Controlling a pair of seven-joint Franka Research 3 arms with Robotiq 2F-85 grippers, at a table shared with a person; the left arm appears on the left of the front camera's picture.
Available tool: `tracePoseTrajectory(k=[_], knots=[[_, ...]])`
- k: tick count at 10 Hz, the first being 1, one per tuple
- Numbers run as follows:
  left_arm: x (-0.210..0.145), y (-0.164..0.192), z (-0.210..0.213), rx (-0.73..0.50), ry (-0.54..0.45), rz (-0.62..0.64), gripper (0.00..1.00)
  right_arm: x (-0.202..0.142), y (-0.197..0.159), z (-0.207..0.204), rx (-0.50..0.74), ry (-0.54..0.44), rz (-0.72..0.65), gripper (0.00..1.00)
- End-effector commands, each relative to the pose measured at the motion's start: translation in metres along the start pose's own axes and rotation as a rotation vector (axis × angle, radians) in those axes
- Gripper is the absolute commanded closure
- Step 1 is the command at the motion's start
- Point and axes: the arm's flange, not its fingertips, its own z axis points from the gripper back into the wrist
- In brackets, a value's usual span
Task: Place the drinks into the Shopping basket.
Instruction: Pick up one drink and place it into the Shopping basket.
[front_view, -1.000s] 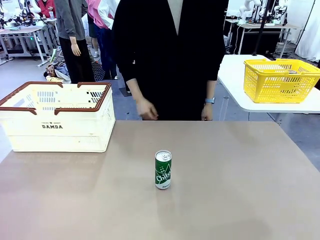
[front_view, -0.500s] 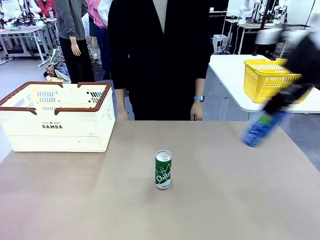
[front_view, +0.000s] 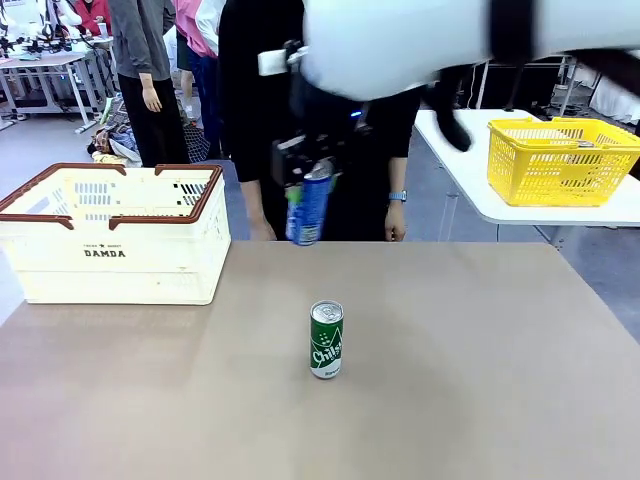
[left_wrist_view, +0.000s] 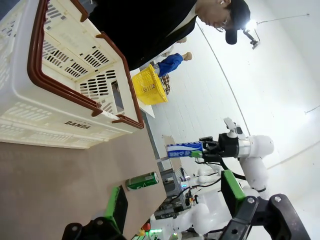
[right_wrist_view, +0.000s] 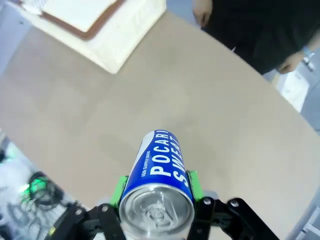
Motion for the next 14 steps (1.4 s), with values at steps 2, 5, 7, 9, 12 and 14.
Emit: tracePoseTrajectory(k=[2, 5, 7, 9, 12, 14], knots=[[-0.002, -0.001, 0.001, -0.005, 0.011, -0.016, 0.0, 0.016, 0.016, -0.039, 0.045, -0.008, -0.065, 1.0], [-0.002, -0.001, 0.001, -0.005, 0.011, -0.016, 0.0, 0.014, 0.019, -0.05, 0.041, 0.024, -0.032, 1.0], [-0.002, -0.001, 0.001, -0.005, 0.011, -0.016, 0.0, 0.025, 0.005, -0.063, 0.041, 0.092, -0.046, 1.0], [-0.002, -0.001, 0.001, -0.005, 0.011, -0.016, 0.0, 0.054, -0.005, -0.108, 0.066, 0.184, -0.065, 1.0], [-0.002, -0.001, 0.001, -0.005, 0.011, -0.016, 0.0, 0.06, -0.017, -0.17, 0.09, 0.298, -0.096, 1.0], [-0.002, -0.001, 0.001, -0.005, 0.011, -0.016, 0.0, 0.06, -0.009, -0.2, 0.104, 0.316, -0.082, 1.0]])
